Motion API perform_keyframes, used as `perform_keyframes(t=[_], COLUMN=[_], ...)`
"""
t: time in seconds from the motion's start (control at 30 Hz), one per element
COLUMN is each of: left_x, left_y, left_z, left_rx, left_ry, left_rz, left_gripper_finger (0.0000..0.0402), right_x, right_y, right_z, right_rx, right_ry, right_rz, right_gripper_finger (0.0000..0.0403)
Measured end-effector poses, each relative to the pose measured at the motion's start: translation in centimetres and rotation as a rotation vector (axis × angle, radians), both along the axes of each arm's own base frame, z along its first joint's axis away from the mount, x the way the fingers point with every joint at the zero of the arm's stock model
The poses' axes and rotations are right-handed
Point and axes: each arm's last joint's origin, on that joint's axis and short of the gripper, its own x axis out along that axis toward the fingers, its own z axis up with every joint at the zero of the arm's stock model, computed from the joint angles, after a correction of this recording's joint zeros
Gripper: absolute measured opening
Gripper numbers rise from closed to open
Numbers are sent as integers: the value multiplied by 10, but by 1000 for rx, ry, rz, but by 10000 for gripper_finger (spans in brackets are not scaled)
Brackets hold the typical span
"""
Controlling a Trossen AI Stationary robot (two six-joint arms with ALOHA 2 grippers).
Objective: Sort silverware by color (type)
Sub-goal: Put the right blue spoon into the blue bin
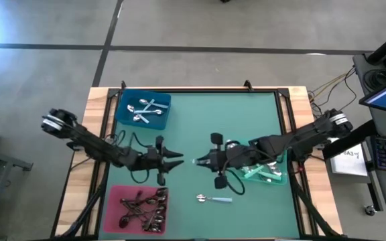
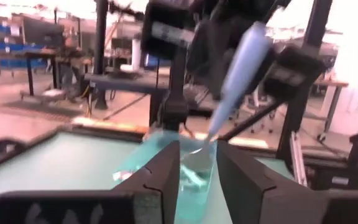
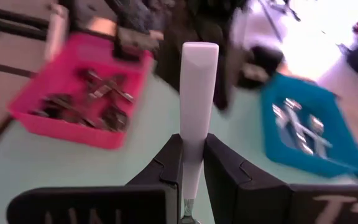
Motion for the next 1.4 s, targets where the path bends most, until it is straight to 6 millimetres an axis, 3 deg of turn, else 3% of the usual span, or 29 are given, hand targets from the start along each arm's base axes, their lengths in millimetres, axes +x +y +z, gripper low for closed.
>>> perform_keyframes(t=[0.1, 0.3, 0.5, 0.8, 1.03, 1.23, 1.4], left_x=[12, 35, 34, 41, 44, 44, 45], left_y=[-5, -15, -6, -4, -5, -3, 3], left_z=[-8, -2, 1, 5, 6, 4, 5], left_rx=[18, 104, 78, 121, 137, 144, 98], left_ry=[32, 35, 24, 44, 70, 86, 83], left_rz=[2, 23, 77, 53, 17, 3, 18], left_gripper_finger=[107, 151, 175, 172, 133, 24, 21], right_x=[9, 18, 18, 20, 22, 25, 22], right_y=[-3, -16, -16, -15, -14, -14, -16], right_z=[-7, -13, -13, -9, -10, -19, -17], right_rx=[5, -8, -22, -17, -26, -9, 16], right_ry=[-43, -43, -46, -102, -130, -95, -83], right_rz=[58, 26, 47, 97, 136, 115, 27], right_gripper_finger=[33, 33, 34, 34, 34, 34, 43])
